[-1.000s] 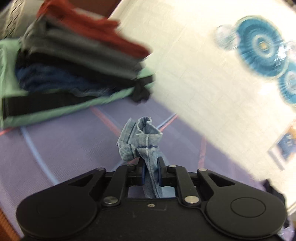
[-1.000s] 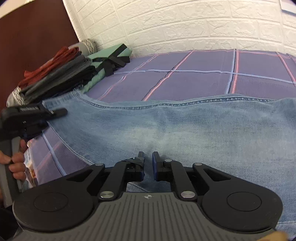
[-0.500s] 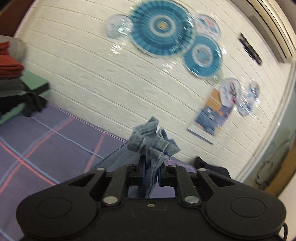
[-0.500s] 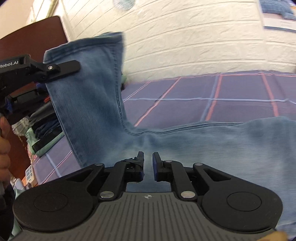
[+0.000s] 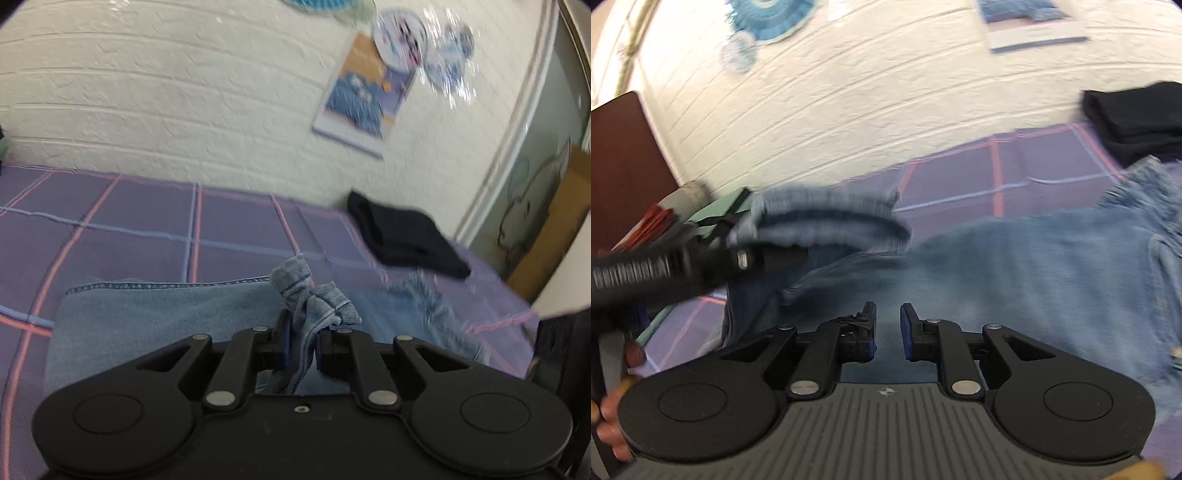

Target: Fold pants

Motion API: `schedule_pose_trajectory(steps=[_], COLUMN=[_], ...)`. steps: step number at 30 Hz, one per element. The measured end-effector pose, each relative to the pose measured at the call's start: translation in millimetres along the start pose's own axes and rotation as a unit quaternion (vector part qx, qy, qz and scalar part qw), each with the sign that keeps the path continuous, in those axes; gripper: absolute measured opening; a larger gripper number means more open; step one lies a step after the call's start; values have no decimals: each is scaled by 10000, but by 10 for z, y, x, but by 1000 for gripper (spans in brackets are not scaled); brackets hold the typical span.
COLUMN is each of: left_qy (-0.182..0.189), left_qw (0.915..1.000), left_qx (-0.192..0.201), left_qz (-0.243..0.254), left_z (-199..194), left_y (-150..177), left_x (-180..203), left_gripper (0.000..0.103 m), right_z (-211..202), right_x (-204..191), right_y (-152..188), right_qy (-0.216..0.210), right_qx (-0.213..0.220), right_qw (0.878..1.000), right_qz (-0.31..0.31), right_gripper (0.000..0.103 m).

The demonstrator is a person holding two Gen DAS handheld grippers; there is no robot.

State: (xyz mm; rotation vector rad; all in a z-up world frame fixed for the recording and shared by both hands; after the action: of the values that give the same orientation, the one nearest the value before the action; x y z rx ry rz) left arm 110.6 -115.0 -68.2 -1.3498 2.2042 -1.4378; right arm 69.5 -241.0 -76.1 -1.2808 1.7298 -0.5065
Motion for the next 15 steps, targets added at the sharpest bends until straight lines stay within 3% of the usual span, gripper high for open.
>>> schedule_pose_trajectory(steps=[5,9,11,13,15], left_qy=[-202,-143,-63,-28,28], left_qw=[9973,9961,9962,9969,9978], left_qx=[-542,-820,-851,-789,-655], left_qz=[462,306,157,63,-1], left_z=[164,168,80,-55,-235], left_y=[305,353,317,253,176], left_x=[59,18,7,1,-9], left_gripper=[103,103,103,103,103], right_z=[-101,-211,-242,-273,-314], right_x=[266,260,219,192,173], right_y=[80,76,43,3,-48], right_qy=[211,161,151,79,-39], right_qx=[-40,17,68,166,272], right_qw=[9994,9994,9995,9995,9992], right_qz=[273,307,253,266,277], right_gripper=[30,35,43,44,55])
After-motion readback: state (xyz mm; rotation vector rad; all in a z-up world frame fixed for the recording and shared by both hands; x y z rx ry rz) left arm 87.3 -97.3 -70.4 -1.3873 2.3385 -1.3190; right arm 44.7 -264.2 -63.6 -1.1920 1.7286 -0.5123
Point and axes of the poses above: each gripper's, at about its wrist camera, not at the fingertips, and z roughly the way its jaws point, x to its right, y to its underside, the point moved 6 cm from there along z, roughly the way its jaws point, and after that the axes turned 2 degrees about -y, right-handed, at the moved point
